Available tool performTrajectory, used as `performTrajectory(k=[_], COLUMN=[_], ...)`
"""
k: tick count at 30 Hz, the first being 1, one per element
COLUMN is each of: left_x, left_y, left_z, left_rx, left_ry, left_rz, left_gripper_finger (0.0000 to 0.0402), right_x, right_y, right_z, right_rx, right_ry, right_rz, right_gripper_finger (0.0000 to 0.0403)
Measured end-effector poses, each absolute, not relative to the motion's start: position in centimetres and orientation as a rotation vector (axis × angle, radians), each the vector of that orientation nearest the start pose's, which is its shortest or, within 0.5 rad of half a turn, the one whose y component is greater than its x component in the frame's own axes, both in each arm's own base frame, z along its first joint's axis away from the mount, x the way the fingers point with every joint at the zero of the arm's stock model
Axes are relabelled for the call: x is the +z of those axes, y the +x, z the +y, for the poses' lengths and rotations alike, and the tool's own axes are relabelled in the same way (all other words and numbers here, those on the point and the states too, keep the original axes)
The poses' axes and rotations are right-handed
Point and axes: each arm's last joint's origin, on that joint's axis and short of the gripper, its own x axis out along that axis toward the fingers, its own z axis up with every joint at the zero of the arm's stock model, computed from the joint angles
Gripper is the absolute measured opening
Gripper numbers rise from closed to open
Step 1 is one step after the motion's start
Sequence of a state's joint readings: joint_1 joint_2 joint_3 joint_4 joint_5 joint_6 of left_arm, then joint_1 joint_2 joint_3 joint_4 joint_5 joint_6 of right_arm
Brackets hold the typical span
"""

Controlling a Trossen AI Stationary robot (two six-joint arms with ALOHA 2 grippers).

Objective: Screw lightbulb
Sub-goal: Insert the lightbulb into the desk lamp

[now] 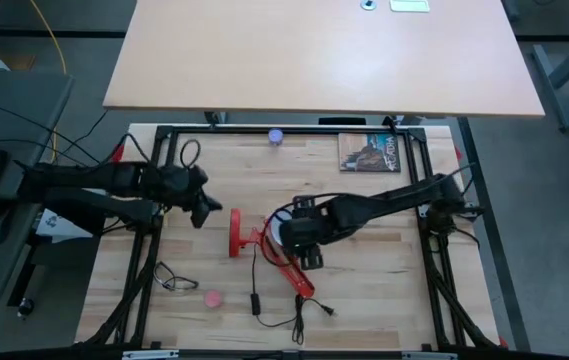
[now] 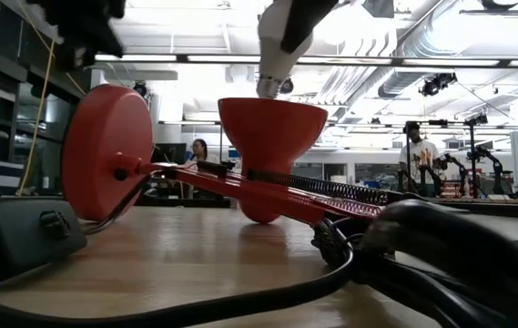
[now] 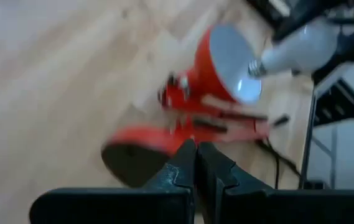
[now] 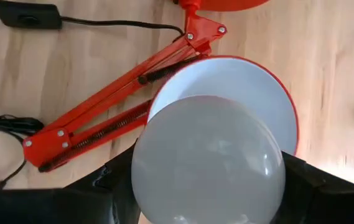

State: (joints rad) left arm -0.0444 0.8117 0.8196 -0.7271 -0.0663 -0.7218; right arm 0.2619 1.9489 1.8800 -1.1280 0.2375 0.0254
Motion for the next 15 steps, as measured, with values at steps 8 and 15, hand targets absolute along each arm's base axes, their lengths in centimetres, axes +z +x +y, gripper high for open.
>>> performTrajectory(k=[8,15], left_x=[25.5,23.2], left_y=[14.1,15.1], left_z=[-2.4,-3.5], left_rx=[0.21,0.156], left_ry=[-0.704,-0.793], left_rz=[0.796,0.717], left_gripper_finger=[0.0,0.0], right_x=[28.0,28.0], right_y=[40.5,41.4], right_z=[9.7,7.8], right_rx=[0.007,0.057], right_ry=[-0.406,-0.485], right_rz=[1.322,1.306], right_gripper_finger=[0.0241,0.0241])
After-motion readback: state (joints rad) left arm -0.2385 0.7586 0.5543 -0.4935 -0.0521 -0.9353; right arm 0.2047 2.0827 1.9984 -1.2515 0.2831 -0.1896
